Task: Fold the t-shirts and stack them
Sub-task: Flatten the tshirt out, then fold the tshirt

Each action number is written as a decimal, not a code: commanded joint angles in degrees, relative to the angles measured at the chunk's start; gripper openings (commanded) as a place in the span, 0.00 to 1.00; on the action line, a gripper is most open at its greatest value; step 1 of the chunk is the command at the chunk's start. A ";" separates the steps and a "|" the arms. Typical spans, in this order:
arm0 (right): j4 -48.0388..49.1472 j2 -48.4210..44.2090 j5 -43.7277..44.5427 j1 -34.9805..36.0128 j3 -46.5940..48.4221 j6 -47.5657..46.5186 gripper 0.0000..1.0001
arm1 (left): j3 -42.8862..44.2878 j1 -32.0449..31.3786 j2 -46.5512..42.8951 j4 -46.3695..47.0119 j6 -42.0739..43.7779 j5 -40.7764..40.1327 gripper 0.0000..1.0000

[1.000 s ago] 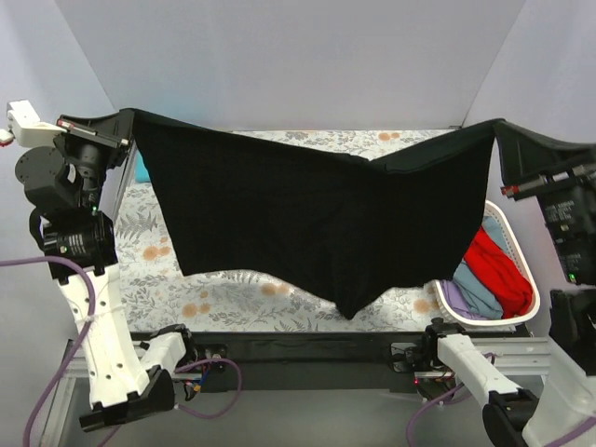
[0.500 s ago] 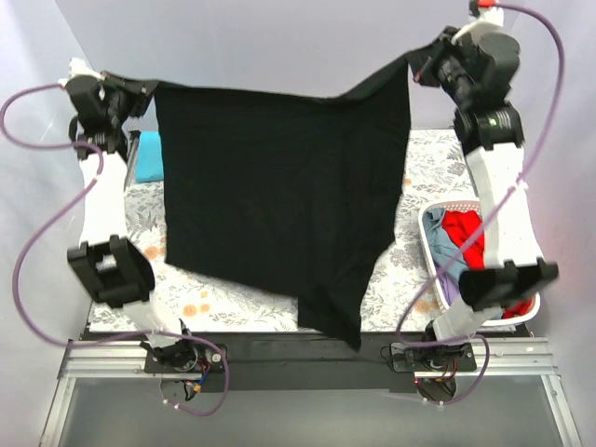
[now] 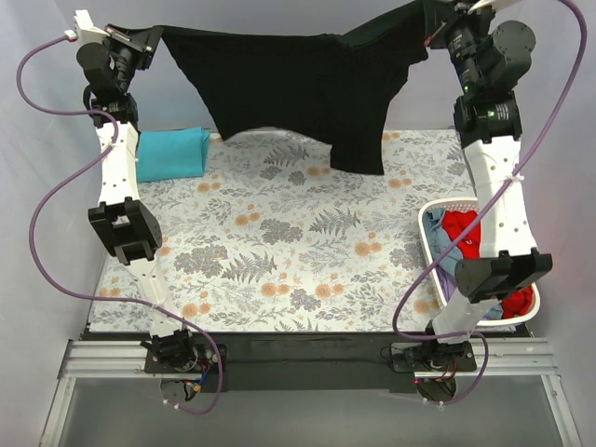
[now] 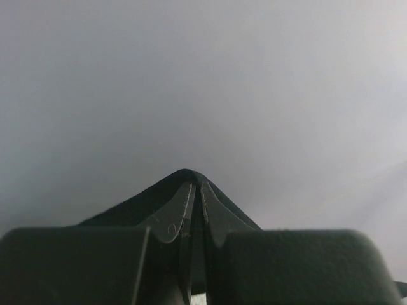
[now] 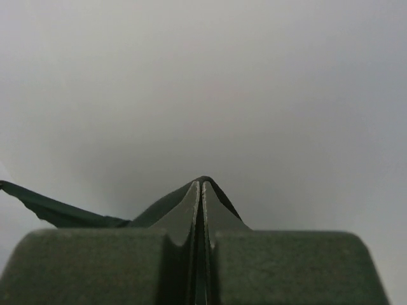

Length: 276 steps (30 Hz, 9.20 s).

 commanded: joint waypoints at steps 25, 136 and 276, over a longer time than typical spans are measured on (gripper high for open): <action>0.69 -45.90 -3.92 1.22 -95.39 10.71 0.01 | -88.23 1.44 -32.98 7.79 1.86 -3.32 0.00; -23.77 -8.13 30.44 57.64 -72.90 18.80 0.40 | -100.65 6.01 -53.03 -20.45 11.88 -14.15 0.00; -32.47 -28.69 24.38 26.28 -71.67 5.89 0.01 | -76.13 -3.31 -30.63 -24.14 7.40 -21.70 0.00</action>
